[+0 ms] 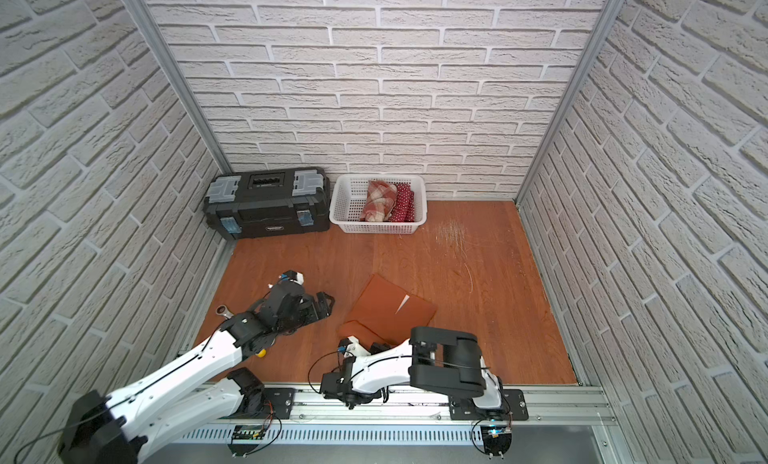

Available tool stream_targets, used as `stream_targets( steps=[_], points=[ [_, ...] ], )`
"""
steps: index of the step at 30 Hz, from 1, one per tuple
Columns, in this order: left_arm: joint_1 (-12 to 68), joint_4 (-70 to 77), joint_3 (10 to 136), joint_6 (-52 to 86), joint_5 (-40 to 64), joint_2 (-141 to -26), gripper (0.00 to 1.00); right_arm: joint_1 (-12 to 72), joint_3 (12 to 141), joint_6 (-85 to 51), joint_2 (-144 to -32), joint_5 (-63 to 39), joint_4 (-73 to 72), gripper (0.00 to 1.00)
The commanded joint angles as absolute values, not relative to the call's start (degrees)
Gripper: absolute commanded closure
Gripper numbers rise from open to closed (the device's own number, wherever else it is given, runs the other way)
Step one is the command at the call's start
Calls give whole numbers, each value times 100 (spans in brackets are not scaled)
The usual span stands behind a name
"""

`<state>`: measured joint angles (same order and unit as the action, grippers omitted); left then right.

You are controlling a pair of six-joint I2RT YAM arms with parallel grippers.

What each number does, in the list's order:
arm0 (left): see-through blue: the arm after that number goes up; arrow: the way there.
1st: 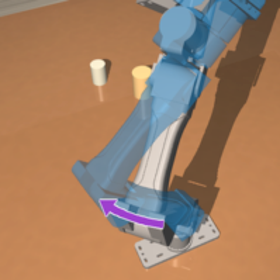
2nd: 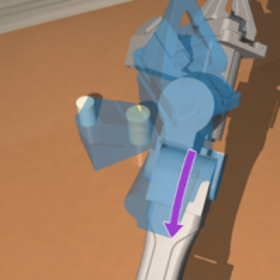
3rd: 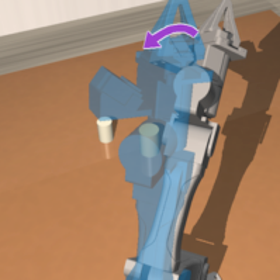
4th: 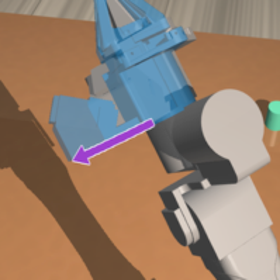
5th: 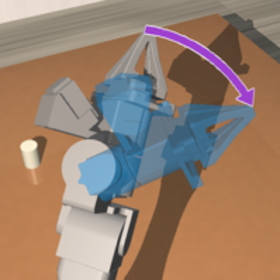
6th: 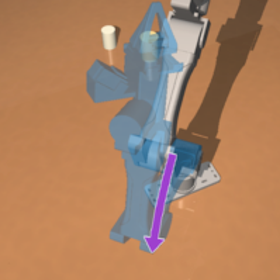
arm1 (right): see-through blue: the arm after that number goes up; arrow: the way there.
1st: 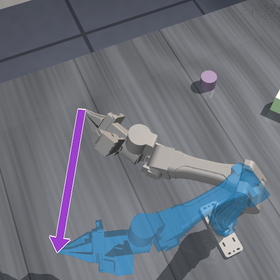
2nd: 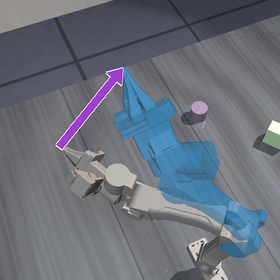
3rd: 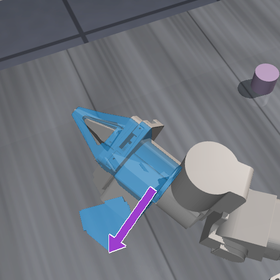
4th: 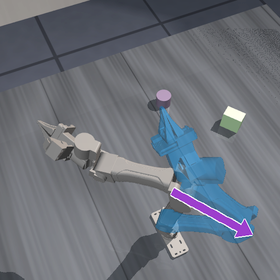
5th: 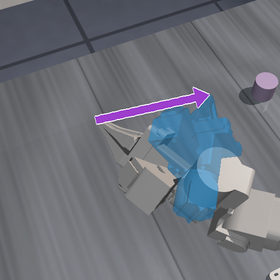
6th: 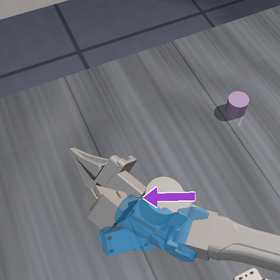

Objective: Roll up the skirts
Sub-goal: Roll the skirt at the center of the board.

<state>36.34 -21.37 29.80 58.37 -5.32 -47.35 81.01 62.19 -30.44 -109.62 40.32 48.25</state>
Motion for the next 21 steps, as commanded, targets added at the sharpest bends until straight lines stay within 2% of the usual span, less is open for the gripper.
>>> stream_targets(
  steps=[1, 5, 8, 14, 18, 21],
  points=[
    [3533, -2510, 2812, 5719, -562, -4347, 2, 7783, 5888, -2410, -10156, 2218, 3566, 95],
    [3597, -2274, 2497, 5923, -357, -4260, 2, 7137, 5472, -2240, -9489, 543, 2904, 95],
    [3753, -2056, 2337, 5989, -335, -4269, 2, 6655, 5206, -2237, -9292, -328, 2597, 95],
    [4044, -1504, 2219, 6029, -309, -4568, 2, 5600, 4670, -2405, -9368, -2439, 1685, 96],
    [4172, -1159, 2147, 6043, -299, -4712, 2, 4984, 4177, -2858, -9277, -3658, 538, 96],
    [4201, -940, 2101, 6021, -277, -4794, 2, 4664, 3905, -3203, -9484, -4181, -173, 96]
  ],
)
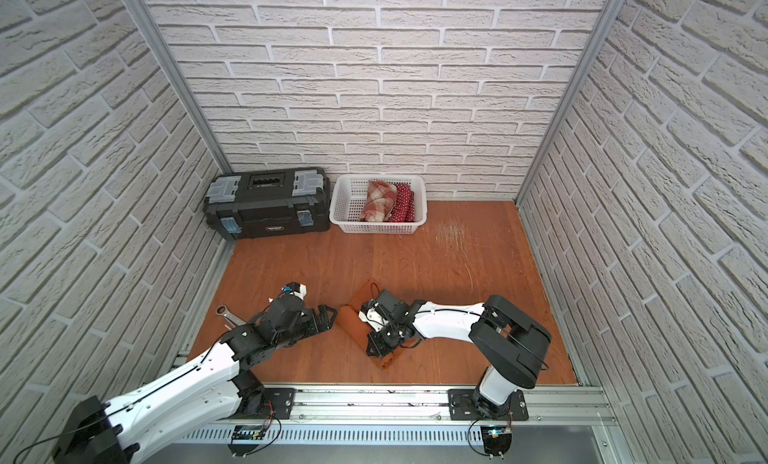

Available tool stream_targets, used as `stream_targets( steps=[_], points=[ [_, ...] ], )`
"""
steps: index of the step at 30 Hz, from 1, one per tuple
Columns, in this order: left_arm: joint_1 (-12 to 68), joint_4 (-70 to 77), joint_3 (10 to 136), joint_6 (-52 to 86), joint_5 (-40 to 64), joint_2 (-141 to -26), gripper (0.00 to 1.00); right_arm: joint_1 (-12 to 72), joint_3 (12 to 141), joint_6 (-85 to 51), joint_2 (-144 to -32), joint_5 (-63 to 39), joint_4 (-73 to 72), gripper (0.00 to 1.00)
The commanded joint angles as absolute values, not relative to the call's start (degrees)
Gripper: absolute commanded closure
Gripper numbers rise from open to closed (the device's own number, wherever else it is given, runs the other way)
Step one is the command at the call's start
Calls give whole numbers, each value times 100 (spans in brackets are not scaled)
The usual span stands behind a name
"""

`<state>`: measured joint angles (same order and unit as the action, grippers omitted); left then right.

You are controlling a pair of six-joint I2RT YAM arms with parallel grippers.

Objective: Roll up the skirts
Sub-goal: Roll the skirt at the center of the board.

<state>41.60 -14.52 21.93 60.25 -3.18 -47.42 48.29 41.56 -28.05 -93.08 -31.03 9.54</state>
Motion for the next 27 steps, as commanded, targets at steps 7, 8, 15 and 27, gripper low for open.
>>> stream_targets(
  steps=[7, 8, 15, 27],
  points=[
    [4346, -110, 1789, 6120, -236, -5049, 2, 4035, 3180, -4058, -10010, -4643, -1630, 98],
    [4387, 92, 1731, 6158, -230, -5171, 2, 4019, 3220, -3953, -10019, -4599, -1462, 98],
    [4572, 1501, 1668, 6239, -365, -6303, 2, 3850, 3353, -3608, -10129, -4451, -754, 98],
    [4746, 2681, 1768, 6347, -784, -8795, 14, 3624, 3347, -3380, -10152, -4422, -425, 98]
  ],
)
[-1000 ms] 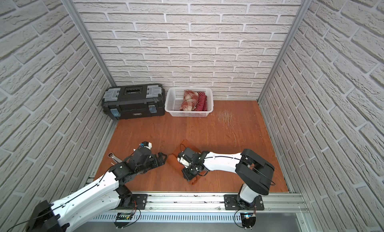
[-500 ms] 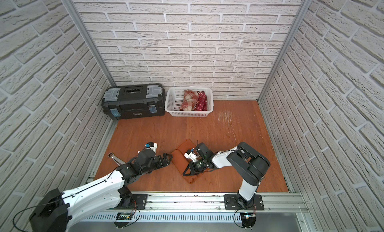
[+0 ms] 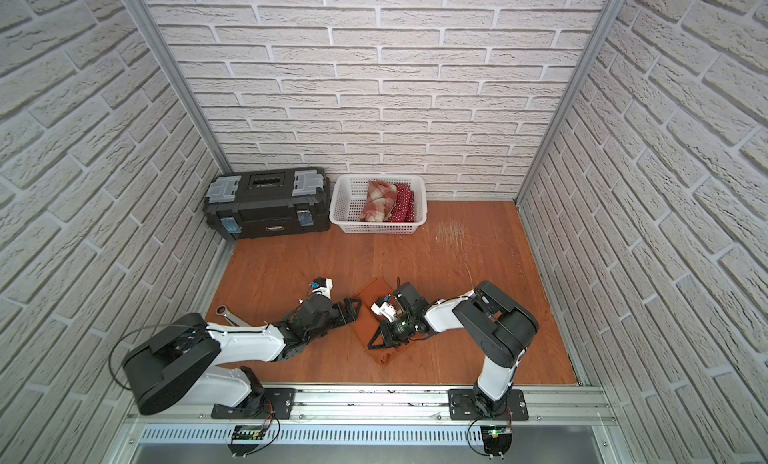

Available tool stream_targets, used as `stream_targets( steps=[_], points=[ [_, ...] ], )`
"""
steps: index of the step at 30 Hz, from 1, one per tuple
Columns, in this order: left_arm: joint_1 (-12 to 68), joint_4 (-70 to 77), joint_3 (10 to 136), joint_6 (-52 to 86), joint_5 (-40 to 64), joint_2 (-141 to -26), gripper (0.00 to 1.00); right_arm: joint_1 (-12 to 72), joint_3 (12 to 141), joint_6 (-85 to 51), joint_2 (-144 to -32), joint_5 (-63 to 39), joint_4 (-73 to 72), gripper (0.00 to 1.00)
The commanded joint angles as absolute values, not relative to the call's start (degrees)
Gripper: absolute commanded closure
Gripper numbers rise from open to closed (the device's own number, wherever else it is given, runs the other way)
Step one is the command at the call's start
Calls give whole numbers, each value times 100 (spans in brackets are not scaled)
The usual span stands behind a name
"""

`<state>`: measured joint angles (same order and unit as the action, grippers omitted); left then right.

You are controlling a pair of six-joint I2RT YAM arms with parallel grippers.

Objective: Roll up the skirts
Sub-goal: Roll the skirt at the center of the board.

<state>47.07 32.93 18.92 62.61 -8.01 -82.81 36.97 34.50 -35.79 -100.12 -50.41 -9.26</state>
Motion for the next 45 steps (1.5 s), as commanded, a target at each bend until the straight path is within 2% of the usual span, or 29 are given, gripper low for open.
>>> stream_targets(
  steps=[1, 4, 7, 10, 11, 15, 17, 21, 22, 26, 31, 34, 36, 41, 45],
  points=[
    [4769, 2805, 1832, 6318, -779, -8930, 19, 3627, 3368, -3351, -10175, -4436, -405, 98],
    [4800, 3146, 1909, 6307, -925, -9200, 29, 3622, 3401, -3305, -10212, -4405, -307, 98],
    [4799, 3510, 1863, 6211, -1067, -9256, 58, 3621, 3405, -3263, -10228, -4351, -231, 98],
    [4807, 3481, 1919, 6106, -1166, -9219, 93, 3623, 3427, -3230, -10269, -4365, -190, 97],
    [4805, 3520, 1925, 6078, -1179, -9190, 98, 3623, 3436, -3216, -10289, -4368, -180, 97],
    [4793, 3686, 1937, 5888, -1040, -9148, 100, 3622, 3469, -3182, -10292, -4319, -123, 91],
    [4779, 3454, 2074, 5783, -927, -9098, 100, 3622, 3516, -3141, -10204, -4178, 82, 83],
    [4782, 2986, 2099, 5924, -993, -8823, 100, 3634, 3708, -2889, -9704, -3523, 942, 59],
    [4785, 2731, 2123, 5941, -1063, -8716, 100, 3645, 3741, -2797, -9501, -3317, 1190, 41],
    [4866, 1897, 2223, 5928, -1327, -8386, 100, 3673, 3717, -2689, -8629, -2717, 1897, 28],
    [5026, 1369, 2415, 5845, -1506, -8244, 100, 3736, 3748, -2519, -7805, -2300, 2682, 26],
    [5173, 1003, 2646, 5834, -1617, -8171, 100, 3841, 3934, -2461, -7025, -1334, 3488, 26],
    [5256, 692, 2781, 5804, -1696, -8115, 100, 4262, 4100, -2656, -6482, -638, 3805, 26],
    [5358, 294, 2934, 5817, -1738, -8066, 100, 6787, 4593, -3028, -5949, 2624, 4262, 29],
    [5423, 130, 2962, 5848, -1749, -8042, 100, 8364, 4966, -3032, -7028, 4373, 4357, 28]
  ],
)
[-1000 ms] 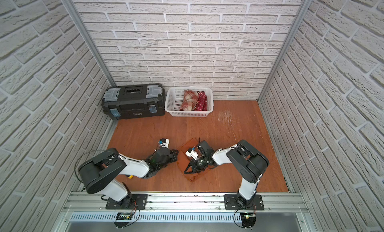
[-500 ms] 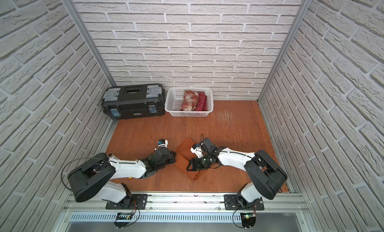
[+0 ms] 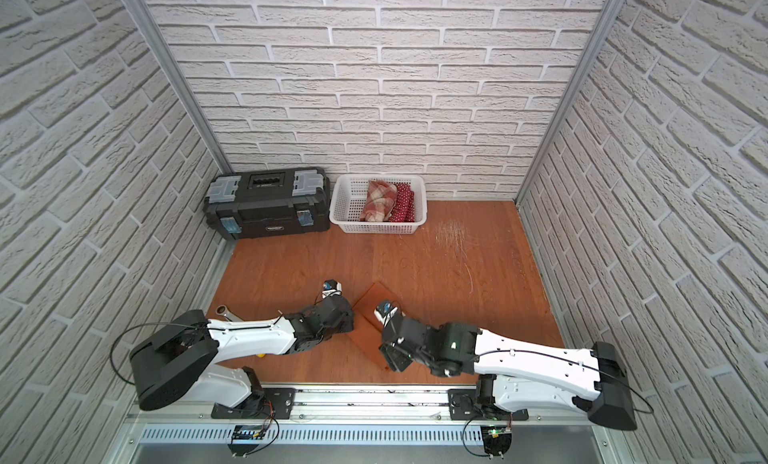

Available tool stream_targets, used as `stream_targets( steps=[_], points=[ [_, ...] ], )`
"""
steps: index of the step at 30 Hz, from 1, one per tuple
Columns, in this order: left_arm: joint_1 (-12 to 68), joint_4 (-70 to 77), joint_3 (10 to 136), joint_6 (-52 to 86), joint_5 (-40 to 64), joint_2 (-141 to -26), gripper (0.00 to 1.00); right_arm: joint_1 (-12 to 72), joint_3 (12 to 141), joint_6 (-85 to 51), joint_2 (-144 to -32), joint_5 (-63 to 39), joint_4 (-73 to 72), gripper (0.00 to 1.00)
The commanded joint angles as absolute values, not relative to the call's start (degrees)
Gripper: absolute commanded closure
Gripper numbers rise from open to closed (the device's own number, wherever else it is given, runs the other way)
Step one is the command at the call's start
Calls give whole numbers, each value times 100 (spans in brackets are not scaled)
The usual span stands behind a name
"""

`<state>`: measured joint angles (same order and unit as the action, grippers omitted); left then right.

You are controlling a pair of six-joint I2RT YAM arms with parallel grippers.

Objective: Roll up the skirts
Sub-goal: Roll the skirt at the center of the board.

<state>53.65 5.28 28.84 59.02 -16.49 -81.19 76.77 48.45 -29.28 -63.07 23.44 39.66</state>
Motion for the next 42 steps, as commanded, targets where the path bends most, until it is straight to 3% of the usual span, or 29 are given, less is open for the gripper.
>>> stream_targets(
  steps=[1, 4, 9, 19, 24, 28, 32, 37, 38, 40, 42],
  points=[
    [5431, 95, 2978, 5851, -1760, -8033, 100, 8721, 5182, -3113, -7503, 4814, 4496, 26],
    [5442, 88, 2982, 5901, -1775, -8042, 100, 9366, 5782, -3366, -8908, 5917, 4871, 20],
    [5493, -5, 3077, 5902, -1775, -8097, 100, 9506, 6594, -4305, -10686, 6741, 5898, 10],
    [5604, -500, 3068, 6148, -1774, -7752, 100, 9192, 7610, -5600, -12801, 6629, 7664, 7],
    [5651, -938, 3202, 6203, -1767, -7541, 100, 8900, 7631, -6001, -13249, 6460, 7931, 9],
    [5723, -1177, 3313, 6244, -1760, -7541, 100, 8829, 7620, -6106, -13264, 6379, 7908, 22],
    [5774, -1252, 3330, 6287, -1731, -7503, 100, 8752, 7459, -5726, -13176, 6245, 7522, 42],
    [5770, -1349, 3287, 6438, -1764, -7308, 100, 8665, 7224, -5201, -12941, 5883, 6948, 78],
    [5768, -1392, 3287, 6480, -1790, -7252, 94, 8644, 7187, -5152, -12886, 5799, 6862, 86],
    [5755, -1424, 3270, 6539, -1813, -7127, 72, 8632, 7109, -4953, -12796, 5610, 6622, 96],
    [5727, -1444, 3240, 6555, -1840, -6971, 54, 8625, 7045, -4831, -12739, 5531, 6501, 98]
  ],
)
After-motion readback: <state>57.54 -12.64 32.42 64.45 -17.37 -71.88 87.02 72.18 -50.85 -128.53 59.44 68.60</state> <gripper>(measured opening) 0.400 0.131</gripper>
